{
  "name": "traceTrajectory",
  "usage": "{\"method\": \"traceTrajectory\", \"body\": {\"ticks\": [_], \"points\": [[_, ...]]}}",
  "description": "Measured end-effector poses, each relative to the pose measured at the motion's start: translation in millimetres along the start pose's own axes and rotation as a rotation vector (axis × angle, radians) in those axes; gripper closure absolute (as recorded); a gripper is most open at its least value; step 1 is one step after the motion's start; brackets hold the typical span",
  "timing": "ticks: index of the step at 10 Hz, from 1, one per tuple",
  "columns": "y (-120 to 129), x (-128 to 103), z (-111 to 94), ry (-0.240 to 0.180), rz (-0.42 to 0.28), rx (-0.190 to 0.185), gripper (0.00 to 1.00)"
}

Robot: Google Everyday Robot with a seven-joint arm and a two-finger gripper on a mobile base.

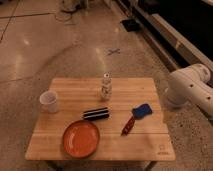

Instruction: Drag the pepper across the table

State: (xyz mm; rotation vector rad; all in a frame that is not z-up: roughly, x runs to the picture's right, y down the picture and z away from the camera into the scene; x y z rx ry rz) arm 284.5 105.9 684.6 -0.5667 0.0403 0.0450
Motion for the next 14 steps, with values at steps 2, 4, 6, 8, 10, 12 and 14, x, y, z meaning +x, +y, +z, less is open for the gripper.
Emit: {"method": "traceTrajectory", "body": {"ticks": [2, 4, 6, 8, 10, 12, 14], "points": [[0.0, 0.0, 0.0, 0.0, 0.0, 0.0, 0.35], [0.0, 0.0, 0.0, 0.0, 0.0, 0.0, 0.35], [0.0, 0.0, 0.0, 0.0, 0.0, 0.0, 0.35], [0.0, 0.0, 0.0, 0.0, 0.0, 0.0, 0.35], [-0.1, -1.0, 0.2, -0.001, -0.004, 0.0, 0.35], [-2.2, -26.8, 9.4, -0.054, -0.074, 0.006, 0.35], [-5.2, -65.6, 23.2, -0.124, -0.188, 0.022, 0.35]]}}
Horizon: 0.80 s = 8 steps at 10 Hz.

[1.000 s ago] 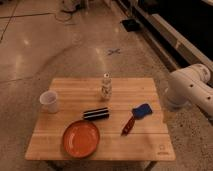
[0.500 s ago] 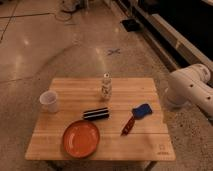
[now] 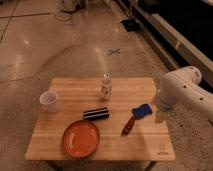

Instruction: Drag the pepper across the table

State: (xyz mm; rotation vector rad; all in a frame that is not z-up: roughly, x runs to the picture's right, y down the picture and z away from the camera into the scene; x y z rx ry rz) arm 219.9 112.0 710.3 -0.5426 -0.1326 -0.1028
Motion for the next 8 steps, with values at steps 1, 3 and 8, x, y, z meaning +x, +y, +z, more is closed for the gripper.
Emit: {"method": "traceTrajectory", "body": {"ticks": [1, 3, 8], "points": [[-1.2, -12.5, 10.1, -0.028, -0.053, 0.003, 0.35], [-0.8, -32.4, 31.3, -0.073, -0.153, 0.001, 0.35], [9.8, -53.9, 79.4, -0.151, -0.341, -0.016, 0.35]]}}
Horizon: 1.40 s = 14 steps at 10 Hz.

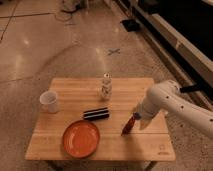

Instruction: Drag the pepper across the table

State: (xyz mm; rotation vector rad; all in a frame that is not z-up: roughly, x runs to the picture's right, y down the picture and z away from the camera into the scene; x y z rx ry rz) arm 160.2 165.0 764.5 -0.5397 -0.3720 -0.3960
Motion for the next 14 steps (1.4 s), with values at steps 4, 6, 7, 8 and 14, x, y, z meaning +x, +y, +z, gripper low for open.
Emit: {"method": "traceTrajectory", "body": {"ticks": [4, 6, 7, 8, 14], "points": [[1.2, -9.7, 36.3, -0.013, -0.102, -0.041, 0.35], [0.0, -14.1, 51.5, -0.012, -0.14, -0.058, 0.35], [-1.9, -15.6, 59.1, -0.008, -0.157, -0.066, 0.35], [-4.3, -16.0, 66.6, 0.0, -0.173, -0.073, 0.35], [-9.0, -8.1, 92.0, 0.052, -0.192, -0.095, 0.68]]}}
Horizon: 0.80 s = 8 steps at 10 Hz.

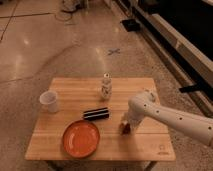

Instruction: Drag the pepper across the table

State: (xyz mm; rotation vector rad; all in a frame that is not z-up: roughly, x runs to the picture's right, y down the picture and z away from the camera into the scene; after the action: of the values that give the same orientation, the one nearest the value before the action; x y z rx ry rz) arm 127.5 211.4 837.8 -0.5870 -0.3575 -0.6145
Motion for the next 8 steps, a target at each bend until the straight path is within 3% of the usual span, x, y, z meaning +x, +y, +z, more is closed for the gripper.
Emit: {"method": "traceTrajectory", "body": {"ticks": [2, 4, 7, 8], "points": [[5.9, 0.8, -3.0, 0.005, 0.008, -0.012, 0.81], [13.6, -1.2, -11.9, 0.013, 0.009, -0.022, 0.81], [25.0, -24.7, -26.7, -0.03, 0.004, -0.034, 0.81], [32.8, -38.9, -29.4, -0.062, -0.006, -0.045, 0.81]]}}
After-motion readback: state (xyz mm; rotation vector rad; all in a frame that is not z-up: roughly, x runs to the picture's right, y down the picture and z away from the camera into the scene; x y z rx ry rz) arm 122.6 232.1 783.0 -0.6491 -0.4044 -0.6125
